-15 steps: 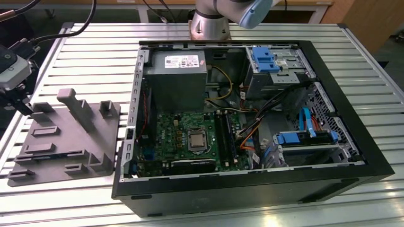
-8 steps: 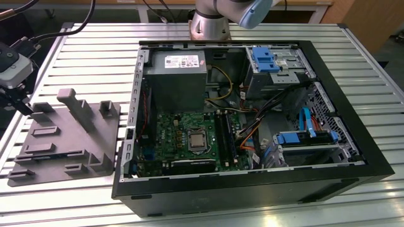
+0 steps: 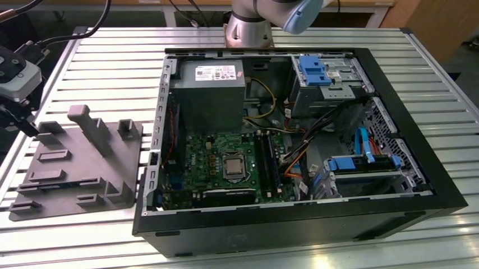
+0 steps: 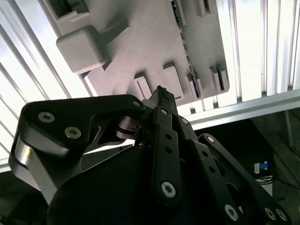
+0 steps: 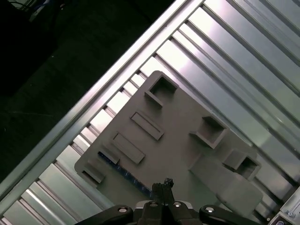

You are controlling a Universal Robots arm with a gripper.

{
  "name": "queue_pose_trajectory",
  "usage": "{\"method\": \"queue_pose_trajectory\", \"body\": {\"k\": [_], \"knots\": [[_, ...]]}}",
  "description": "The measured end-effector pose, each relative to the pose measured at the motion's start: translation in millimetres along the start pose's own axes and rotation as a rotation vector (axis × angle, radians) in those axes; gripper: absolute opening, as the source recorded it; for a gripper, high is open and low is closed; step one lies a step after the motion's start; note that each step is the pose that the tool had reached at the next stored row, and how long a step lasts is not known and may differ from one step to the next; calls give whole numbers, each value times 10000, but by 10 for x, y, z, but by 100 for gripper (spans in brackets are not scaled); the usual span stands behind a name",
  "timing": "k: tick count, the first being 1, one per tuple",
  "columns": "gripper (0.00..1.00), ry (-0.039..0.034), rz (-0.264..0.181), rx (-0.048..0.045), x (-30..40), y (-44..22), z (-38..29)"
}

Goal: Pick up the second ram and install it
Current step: 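Pick up the second ram and move it above second insertion slot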

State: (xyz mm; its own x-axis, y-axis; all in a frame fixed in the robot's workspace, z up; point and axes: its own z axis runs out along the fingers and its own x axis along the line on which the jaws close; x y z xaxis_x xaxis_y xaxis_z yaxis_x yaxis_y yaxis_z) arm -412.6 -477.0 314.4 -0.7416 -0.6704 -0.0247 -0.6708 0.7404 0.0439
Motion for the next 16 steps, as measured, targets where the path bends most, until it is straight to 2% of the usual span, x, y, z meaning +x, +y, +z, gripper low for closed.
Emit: {"method": "queue_pose_trajectory", "body": {"k": [16], "knots": [[11,60,-1408,-34,3,1,5]]}}
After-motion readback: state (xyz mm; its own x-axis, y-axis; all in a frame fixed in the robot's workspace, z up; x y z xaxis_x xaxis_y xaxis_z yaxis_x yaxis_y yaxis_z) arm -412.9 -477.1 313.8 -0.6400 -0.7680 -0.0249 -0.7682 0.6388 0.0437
